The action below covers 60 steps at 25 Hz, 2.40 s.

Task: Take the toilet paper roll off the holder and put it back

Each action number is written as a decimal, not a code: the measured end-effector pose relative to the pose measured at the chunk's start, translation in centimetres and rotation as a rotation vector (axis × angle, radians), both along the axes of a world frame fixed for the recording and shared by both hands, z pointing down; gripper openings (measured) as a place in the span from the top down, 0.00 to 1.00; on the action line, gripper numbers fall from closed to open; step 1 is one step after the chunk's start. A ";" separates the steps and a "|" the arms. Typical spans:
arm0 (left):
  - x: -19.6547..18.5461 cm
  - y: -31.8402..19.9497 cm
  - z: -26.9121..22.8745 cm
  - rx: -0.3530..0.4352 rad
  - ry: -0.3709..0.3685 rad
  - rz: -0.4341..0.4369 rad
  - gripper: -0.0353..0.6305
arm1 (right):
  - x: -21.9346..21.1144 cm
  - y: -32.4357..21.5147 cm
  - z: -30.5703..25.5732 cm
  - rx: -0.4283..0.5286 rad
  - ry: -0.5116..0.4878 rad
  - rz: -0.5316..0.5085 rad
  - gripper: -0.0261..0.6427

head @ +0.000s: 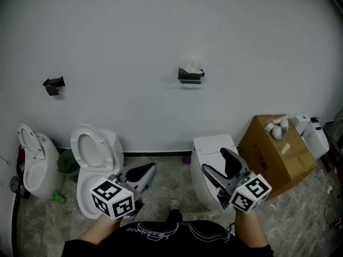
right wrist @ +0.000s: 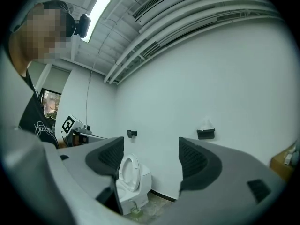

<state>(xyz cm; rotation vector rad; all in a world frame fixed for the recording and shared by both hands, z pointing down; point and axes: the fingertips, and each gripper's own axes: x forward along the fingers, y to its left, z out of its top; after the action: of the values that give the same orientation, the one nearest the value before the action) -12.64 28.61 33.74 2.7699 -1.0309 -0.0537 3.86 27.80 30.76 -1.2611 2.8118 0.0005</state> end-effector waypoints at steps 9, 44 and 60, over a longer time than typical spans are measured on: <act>-0.6 -5.8 -0.8 0.019 -0.003 -0.011 0.94 | 0.5 -6.3 -0.1 0.013 0.005 0.016 0.39; 7.9 -42.9 1.6 -0.053 -0.024 -0.039 0.94 | 7.3 -45.1 0.1 -0.039 0.068 -0.037 0.40; 8.5 -48.8 1.7 -0.056 -0.016 0.008 0.94 | 8.0 -55.2 -2.1 -0.028 0.119 0.035 0.41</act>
<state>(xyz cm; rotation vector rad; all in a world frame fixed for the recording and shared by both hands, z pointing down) -4.14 -20.15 35.46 2.7282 -1.0086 -0.0010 11.90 -27.37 28.66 -1.3601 2.8984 0.0399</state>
